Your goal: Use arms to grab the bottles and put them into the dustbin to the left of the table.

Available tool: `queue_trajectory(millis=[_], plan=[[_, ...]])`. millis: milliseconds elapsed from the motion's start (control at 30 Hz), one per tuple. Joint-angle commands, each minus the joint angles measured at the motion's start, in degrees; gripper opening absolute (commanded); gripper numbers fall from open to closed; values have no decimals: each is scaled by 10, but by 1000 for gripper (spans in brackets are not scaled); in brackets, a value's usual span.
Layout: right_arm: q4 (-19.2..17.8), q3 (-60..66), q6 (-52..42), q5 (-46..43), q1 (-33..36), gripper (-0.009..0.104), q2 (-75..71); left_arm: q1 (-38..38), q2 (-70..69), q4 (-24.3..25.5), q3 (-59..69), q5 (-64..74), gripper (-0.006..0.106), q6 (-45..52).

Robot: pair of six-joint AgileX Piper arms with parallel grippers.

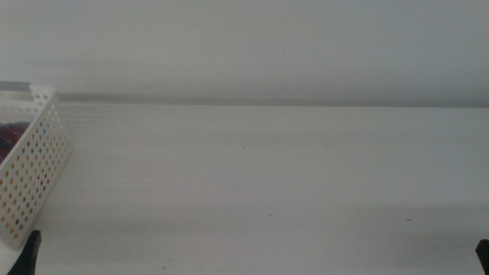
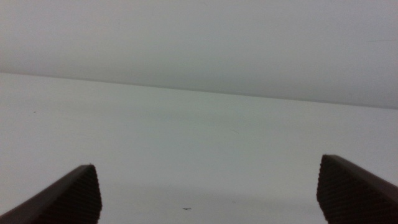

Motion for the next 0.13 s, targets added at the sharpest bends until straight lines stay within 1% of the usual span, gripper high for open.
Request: queue_trajectory(millis=[0, 33, 100], plan=[[-6, 25, -3, -8, -4, 93, -23, 1, -24, -9, 24, -8, 94, -1], [-6, 25, -3, -8, -4, 93, -23, 1, -24, 1, 24, -8, 94, -1], [-6, 25, -3, -8, -4, 93, -23, 1, -24, 1, 24, -8, 94, -1]])
